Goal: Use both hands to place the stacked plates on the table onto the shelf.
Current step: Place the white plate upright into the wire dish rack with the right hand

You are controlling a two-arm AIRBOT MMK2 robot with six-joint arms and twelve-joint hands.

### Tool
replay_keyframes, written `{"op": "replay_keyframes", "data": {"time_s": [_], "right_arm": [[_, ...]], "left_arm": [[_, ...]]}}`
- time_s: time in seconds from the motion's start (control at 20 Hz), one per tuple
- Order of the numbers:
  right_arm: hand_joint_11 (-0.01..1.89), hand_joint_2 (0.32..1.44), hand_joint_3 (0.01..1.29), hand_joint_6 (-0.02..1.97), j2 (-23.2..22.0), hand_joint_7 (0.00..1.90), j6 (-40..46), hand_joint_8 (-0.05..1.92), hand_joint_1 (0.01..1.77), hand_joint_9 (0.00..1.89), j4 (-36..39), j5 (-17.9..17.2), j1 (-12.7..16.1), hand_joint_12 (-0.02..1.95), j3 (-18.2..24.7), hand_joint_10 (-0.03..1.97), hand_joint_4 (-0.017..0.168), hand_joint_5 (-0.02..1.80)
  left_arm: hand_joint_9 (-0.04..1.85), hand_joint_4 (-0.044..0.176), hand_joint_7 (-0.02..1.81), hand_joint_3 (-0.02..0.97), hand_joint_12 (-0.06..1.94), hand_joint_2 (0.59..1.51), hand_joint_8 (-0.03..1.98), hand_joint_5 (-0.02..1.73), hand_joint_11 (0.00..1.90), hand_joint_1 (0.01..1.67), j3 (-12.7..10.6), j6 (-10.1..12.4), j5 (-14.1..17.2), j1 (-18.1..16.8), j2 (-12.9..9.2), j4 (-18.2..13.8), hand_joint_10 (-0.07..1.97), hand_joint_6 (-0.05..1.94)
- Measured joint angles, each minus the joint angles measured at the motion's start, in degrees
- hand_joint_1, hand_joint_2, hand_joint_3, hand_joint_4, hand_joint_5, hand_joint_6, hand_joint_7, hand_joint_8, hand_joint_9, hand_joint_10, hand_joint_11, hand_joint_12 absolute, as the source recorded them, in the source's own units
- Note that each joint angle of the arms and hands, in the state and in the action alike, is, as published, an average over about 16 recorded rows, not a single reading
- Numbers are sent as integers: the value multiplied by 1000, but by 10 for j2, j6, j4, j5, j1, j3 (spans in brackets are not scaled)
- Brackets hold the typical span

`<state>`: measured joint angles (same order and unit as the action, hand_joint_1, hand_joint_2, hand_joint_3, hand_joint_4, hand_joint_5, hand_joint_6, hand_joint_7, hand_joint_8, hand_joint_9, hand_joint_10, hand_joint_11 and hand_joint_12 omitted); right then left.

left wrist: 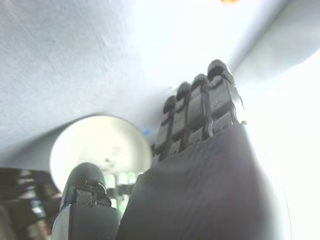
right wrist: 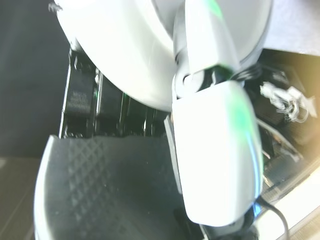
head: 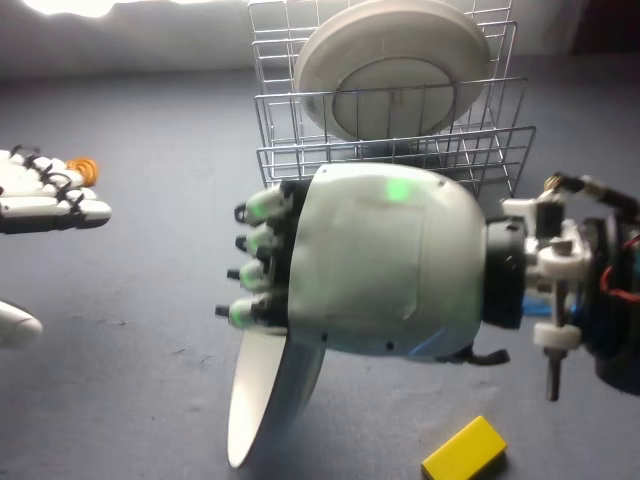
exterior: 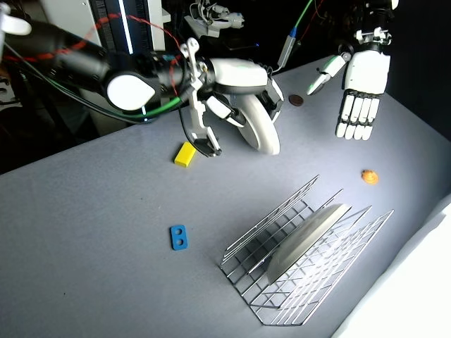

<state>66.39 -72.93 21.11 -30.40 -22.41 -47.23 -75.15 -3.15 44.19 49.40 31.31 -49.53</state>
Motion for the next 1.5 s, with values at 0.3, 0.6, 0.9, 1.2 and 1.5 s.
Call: {"op": "replay_keyframes", "data": {"time_s": [0.3,0.6,0.9,1.2,1.5], "right_arm": [[757,996,15,1097,-68,972,15,1024,1328,917,-29,2,51,1203,36,1155,1,870],[754,995,15,1098,-113,971,62,1022,1328,912,-74,20,104,1208,41,1158,2,878],[757,995,14,1101,-137,967,147,1028,1330,908,-129,53,149,1219,24,1159,1,873],[755,995,14,1107,-141,956,224,1042,1340,909,-197,91,176,1230,-8,1154,-1,865],[758,995,15,1119,-129,946,266,1054,1350,905,-259,121,190,1233,-46,1162,-3,858]], "left_arm": [[47,5,75,19,17,1104,12,42,26,18,2,0,5,-52,3,-69,-63,12],[46,4,75,19,17,1103,12,42,26,17,3,0,7,-73,4,-100,-62,12],[46,3,74,19,17,1101,11,40,25,18,4,1,20,-92,3,-133,-62,11],[49,3,74,19,17,1100,12,41,24,17,17,1,56,-131,1,-195,-61,11],[39,3,62,20,16,1101,12,31,21,17,41,3,113,-172,-5,-261,-62,11]]}}
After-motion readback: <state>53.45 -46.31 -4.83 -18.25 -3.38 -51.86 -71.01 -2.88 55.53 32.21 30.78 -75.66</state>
